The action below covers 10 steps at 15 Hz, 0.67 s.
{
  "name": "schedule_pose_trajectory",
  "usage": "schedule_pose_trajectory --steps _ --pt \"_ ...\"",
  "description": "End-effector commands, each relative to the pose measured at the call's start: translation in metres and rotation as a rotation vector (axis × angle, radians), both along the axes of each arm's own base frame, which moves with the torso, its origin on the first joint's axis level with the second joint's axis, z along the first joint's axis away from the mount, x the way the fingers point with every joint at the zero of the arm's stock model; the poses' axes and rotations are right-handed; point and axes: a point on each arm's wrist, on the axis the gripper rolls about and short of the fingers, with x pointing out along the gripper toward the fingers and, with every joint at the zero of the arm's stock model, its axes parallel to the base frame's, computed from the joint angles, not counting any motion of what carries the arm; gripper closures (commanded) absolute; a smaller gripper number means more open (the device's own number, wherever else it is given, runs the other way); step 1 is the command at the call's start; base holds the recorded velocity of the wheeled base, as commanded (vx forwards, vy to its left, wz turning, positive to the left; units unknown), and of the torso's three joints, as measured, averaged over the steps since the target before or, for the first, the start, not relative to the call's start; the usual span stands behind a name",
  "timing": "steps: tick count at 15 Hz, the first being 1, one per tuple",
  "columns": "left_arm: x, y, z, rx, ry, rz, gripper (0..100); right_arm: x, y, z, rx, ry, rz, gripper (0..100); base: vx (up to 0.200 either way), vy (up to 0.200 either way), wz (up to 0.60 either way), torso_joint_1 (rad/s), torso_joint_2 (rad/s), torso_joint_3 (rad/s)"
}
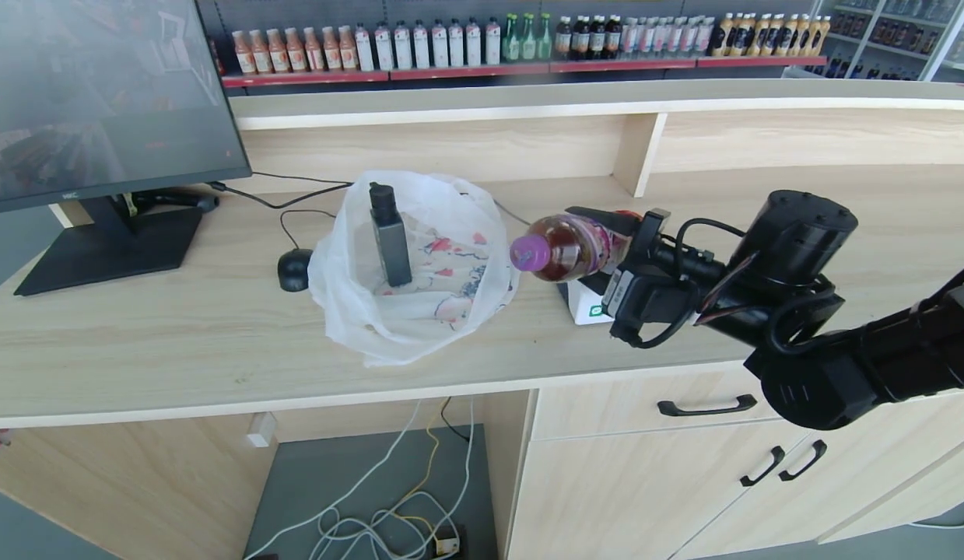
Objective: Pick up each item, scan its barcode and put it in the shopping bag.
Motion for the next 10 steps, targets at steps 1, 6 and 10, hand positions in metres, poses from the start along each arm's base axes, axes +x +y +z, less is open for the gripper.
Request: schedule_pose_trajectory --steps 1,6,10 --pt "0.0000 0.0000 0.0000 0.000 0.000 0.000 0 0.0030 0.0011 -0.0052 -0.008 0.008 0.000 100 0.000 0.000 0.00 0.000 0.00 0.000" --pt "0.0000 0.0000 0.0000 -0.002 0.000 0.001 0 0.0059 0.0054 -0.0102 -0.012 0.013 0.004 100 0.000 0.000 0.00 0.000 0.00 0.000" --pt "0.0000 0.0000 0.0000 0.000 0.000 0.000 0 0.0083 0.0090 -0.0081 -0.005 0.007 0.011 100 0.000 0.000 0.00 0.000 0.00 0.000"
